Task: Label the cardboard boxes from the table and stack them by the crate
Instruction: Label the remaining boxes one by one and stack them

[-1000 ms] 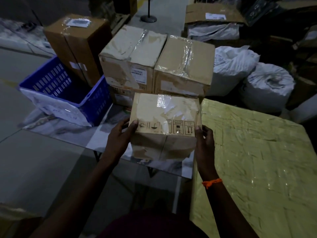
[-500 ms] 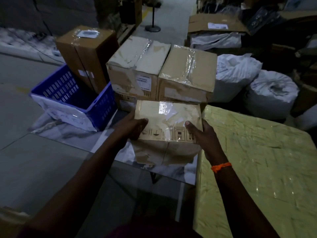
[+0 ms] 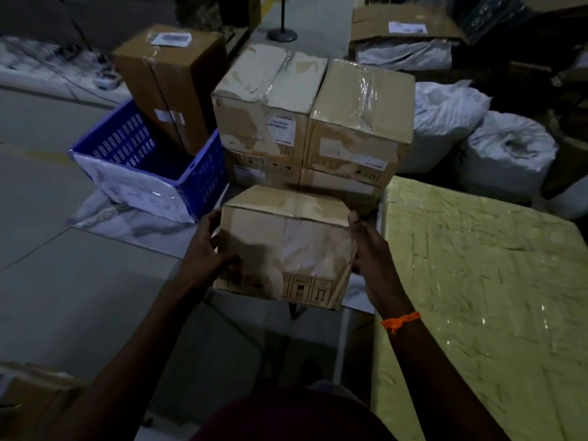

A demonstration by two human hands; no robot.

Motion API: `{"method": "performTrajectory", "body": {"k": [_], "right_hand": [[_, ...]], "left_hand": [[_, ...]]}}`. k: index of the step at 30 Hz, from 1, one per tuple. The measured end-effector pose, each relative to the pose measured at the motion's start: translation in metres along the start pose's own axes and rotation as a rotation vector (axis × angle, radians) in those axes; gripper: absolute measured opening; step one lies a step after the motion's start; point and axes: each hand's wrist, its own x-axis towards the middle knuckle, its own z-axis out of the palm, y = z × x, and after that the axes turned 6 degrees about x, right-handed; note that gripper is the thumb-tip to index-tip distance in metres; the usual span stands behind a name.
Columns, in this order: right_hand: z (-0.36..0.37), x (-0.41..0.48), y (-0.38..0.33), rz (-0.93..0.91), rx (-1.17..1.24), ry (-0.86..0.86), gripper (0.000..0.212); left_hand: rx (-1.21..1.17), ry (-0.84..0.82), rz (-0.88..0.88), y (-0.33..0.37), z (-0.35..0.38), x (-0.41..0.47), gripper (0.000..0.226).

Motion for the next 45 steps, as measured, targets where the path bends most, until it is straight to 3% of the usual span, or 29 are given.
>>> {"method": "performTrajectory", "body": {"k": [4,7,10,24,29,34,38,42,45], "right_hand": [[0.003,-0.020,0.022,-0.014,0.040,0.019,0.054],[-0.005,-0.035,0.042,-0.016,0.081,0.049,0.033],[-0.011,-0.046,0.064,-0.015,0.041,0.076,0.025],[-0.016,-0.056,0.125,0.074,-0.173,0.163,0.040],[-0.014,-0.047,0.118,0.071,-0.200,0.132,0.044],[-0.006,0.002,0.089,-0.046,-0.298,0.090,0.046],[0.004,0.045,0.064,0.015,-0.246,0.036,0.047],[0.007,0.060,0.062,0.077,-0.138,0.017,0.038],[0.005,0.053,0.064,0.071,-0.109,0.036,0.044]], "left_hand": [[-0.082,-0.029,-0.034,-0.032,-0.009,-0.025,0.087],[-0.197,0.006,-0.140,-0.044,-0.004,-0.040,0.063],[-0.185,0.040,-0.198,-0.051,0.003,-0.051,0.049],[0.000,0.032,-0.209,-0.105,0.021,-0.051,0.044],[0.079,0.064,-0.221,-0.106,0.020,-0.036,0.039],[0.288,0.093,-0.107,-0.075,0.027,0.013,0.037],[0.358,0.106,-0.091,-0.055,0.039,0.060,0.043],[0.408,0.007,-0.157,-0.053,0.044,0.095,0.042],[0.401,0.012,-0.138,-0.055,0.049,0.094,0.043]]}}
